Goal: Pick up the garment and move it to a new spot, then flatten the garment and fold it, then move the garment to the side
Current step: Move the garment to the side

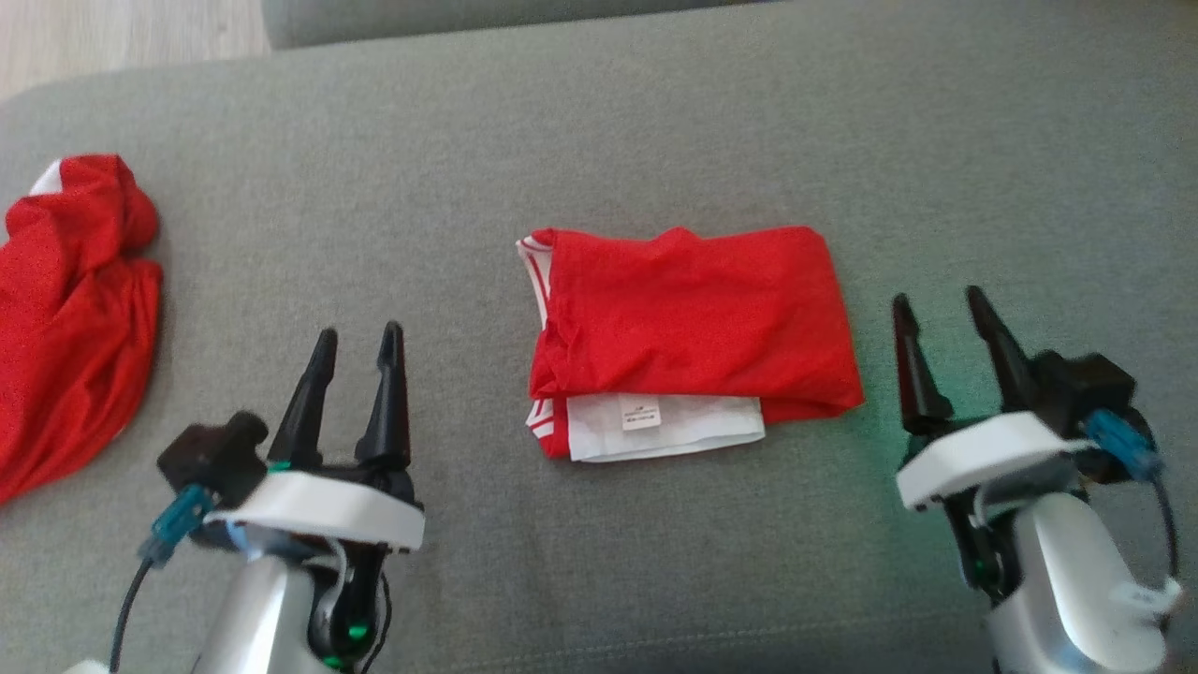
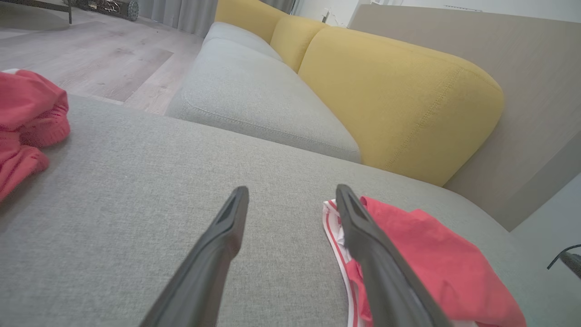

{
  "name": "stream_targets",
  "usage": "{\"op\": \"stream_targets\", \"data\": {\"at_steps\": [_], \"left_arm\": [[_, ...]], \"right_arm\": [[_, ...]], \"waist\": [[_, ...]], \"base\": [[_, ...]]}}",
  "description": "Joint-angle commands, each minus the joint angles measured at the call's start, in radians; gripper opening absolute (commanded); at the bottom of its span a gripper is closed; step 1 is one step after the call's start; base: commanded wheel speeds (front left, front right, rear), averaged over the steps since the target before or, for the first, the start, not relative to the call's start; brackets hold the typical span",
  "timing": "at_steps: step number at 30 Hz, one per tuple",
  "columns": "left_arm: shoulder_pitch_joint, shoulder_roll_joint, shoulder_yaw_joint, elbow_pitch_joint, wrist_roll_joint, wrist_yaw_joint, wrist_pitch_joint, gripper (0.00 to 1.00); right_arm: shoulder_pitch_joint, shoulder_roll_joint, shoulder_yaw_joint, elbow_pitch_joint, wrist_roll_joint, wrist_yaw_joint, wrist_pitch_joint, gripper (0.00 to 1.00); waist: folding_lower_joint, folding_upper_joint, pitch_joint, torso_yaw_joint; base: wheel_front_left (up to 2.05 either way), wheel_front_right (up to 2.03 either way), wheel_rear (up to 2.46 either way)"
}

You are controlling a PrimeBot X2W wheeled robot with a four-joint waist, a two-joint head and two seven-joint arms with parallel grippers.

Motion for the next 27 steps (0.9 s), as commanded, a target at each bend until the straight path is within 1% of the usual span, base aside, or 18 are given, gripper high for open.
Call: {"op": "stream_targets", "data": {"at_steps": [1, 5, 8, 9, 10, 11, 12, 14, 17, 18, 19, 24, 27], "left_arm": [[-0.058, 0.012, 0.017, -0.029, 0.007, 0.000, -0.006, 1.00], [-0.077, 0.012, 0.009, -0.027, 0.010, -0.003, -0.006, 1.00], [-0.092, 0.012, 0.003, -0.023, 0.014, -0.005, -0.006, 1.00], [-0.092, 0.012, 0.003, -0.023, 0.014, -0.005, -0.006, 1.00], [-0.100, 0.012, 0.003, -0.021, 0.016, -0.007, -0.006, 1.00], [-0.103, 0.012, 0.003, -0.019, 0.017, -0.008, -0.006, 1.00], [-0.103, 0.012, 0.003, -0.019, 0.017, -0.008, -0.006, 1.00], [-0.108, 0.012, 0.006, -0.017, 0.019, -0.010, -0.006, 1.00], [-0.112, 0.012, 0.009, -0.014, 0.020, -0.011, -0.006, 1.00], [-0.112, 0.012, 0.010, -0.014, 0.020, -0.011, -0.006, 1.00], [-0.112, 0.012, 0.011, -0.014, 0.020, -0.011, -0.006, 1.00], [-0.106, 0.012, 0.018, -0.013, 0.017, -0.007, -0.006, 1.00], [-0.105, 0.012, 0.021, -0.017, 0.011, -0.006, -0.006, 1.00]], "right_arm": [[-0.057, 0.010, 0.037, 0.000, 0.016, 0.002, 0.014, 1.00], [-0.110, 0.015, 0.048, 0.099, 0.096, 0.002, 0.046, 1.00], [-0.156, 0.016, 0.064, 0.182, 0.152, 0.002, 0.045, 1.00], [-0.156, 0.016, 0.064, 0.182, 0.152, 0.002, 0.045, 1.00], [-0.184, 0.016, 0.078, 0.239, 0.195, 0.002, 0.039, 1.00], [-0.197, 0.016, 0.089, 0.266, 0.227, 0.002, 0.037, 1.00], [-0.197, 0.016, 0.089, 0.266, 0.227, 0.002, 0.037, 1.00], [-0.220, 0.017, 0.116, 0.314, 0.275, 0.002, 0.029, 1.00], [-0.250, 0.017, 0.170, 0.372, 0.283, 0.002, 0.009, 1.00], [-0.260, 0.017, 0.188, 0.388, 0.269, 0.002, 0.000, 0.46], [-0.271, 0.017, 0.200, 0.403, 0.244, 0.002, -0.013, 0.00], [-0.318, 0.012, 0.214, 0.447, 0.103, 0.002, -0.079, 0.00], [-0.346, -0.023, 0.218, 0.435, 0.013, 0.002, -0.101, 0.00]], "waist": [[0.0000, 0.0000, 0.023, 0.013], [0.0000, 0.0000, 0.056, 0.028], [0.0000, 0.0000, 0.074, 0.040], [0.0000, 0.0000, 0.074, 0.040], [0.0000, 0.0000, 0.084, 0.046], [0.0000, 0.0000, 0.087, 0.049], [0.0000, 0.0000, 0.087, 0.049], [0.0000, 0.0000, 0.092, 0.052], [0.0000, 0.0000, 0.096, 0.054], [0.0000, 0.0000, 0.096, 0.053], [0.0000, 0.0000, 0.096, 0.052], [0.0000, 0.0000, 0.086, 0.031], [0.0000, 0.0000, 0.080, 0.010]], "base": [[0.00, 0.00, 0.00], [0.00, 0.00, 0.00], [0.00, 0.00, 0.00], [0.00, 0.00, 0.00], [0.00, 0.00, 0.00], [0.00, 0.00, 0.00], [0.00, 0.00, 0.00], [0.00, 0.00, 0.00], [0.00, 0.00, 0.00], [0.00, 0.00, 0.00], [0.00, 0.00, 0.00], [0.00, 0.00, 0.00], [0.00, 0.00, 0.00]]}}
